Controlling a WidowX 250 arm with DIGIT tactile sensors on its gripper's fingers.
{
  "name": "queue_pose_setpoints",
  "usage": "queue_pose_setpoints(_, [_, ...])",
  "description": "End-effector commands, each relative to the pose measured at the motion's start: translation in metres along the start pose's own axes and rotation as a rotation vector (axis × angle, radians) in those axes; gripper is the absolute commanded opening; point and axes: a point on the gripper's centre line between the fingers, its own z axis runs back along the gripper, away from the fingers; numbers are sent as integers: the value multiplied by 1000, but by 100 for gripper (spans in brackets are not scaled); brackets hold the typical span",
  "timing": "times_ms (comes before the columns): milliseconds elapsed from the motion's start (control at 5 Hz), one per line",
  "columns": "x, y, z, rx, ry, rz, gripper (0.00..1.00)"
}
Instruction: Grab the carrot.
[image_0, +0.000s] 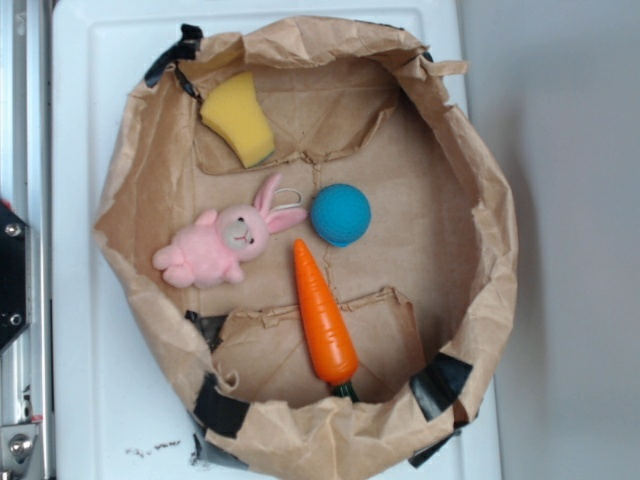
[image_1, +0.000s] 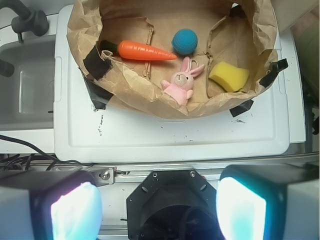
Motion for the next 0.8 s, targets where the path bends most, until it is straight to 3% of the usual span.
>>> queue_pose_setpoints(0, [0,0,0,0,0,0,100])
queue_pose_setpoints(200, [49,-8,-7,-50,35,-8,100])
queue_pose_setpoints(400, [98,-9,-22,-99,-8,-57,100])
queue_pose_setpoints(600, [147,3,-35,-72,-69,-114,100])
